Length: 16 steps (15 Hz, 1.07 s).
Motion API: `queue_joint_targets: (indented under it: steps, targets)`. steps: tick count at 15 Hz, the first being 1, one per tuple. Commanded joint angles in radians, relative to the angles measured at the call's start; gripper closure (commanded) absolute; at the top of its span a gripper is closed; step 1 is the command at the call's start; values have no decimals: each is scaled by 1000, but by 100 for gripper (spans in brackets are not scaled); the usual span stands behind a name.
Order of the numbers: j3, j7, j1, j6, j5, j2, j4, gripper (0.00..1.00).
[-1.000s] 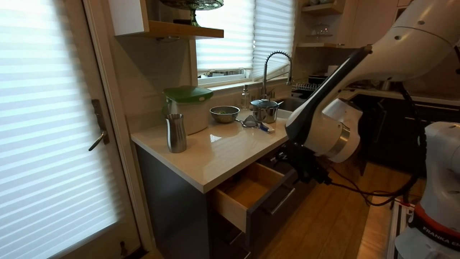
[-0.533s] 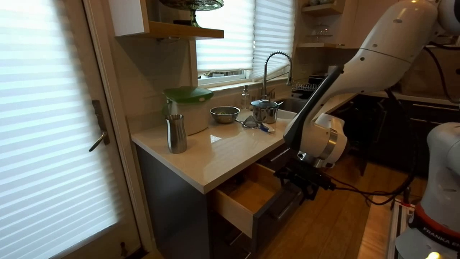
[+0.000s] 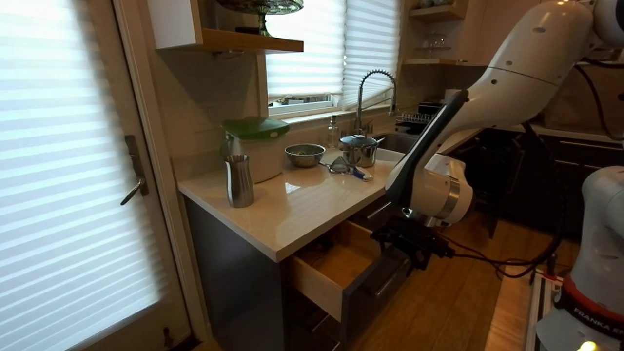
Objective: Open the first top drawer
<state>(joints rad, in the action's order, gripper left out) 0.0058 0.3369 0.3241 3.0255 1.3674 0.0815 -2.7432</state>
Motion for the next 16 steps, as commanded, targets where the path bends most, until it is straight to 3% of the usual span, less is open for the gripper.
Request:
queue_joint_targets:
  steps: [1, 2, 5, 6, 11, 12, 13, 16]
  targets:
    - [17, -117, 22, 104, 122, -36, -2, 0]
    - [27, -126, 30, 146, 136, -95, -43, 0]
    - [74, -262, 68, 255, 311, -101, -3, 0]
    - [50, -197, 40, 210, 222, -64, -1, 0]
    - [74, -234, 65, 247, 278, -91, 3, 0]
    - [137, -178, 10, 247, 234, -116, -22, 0]
    - [93, -213, 64, 266, 272, -97, -19, 0]
    - [117, -229, 77, 326, 305, 24, -5, 0]
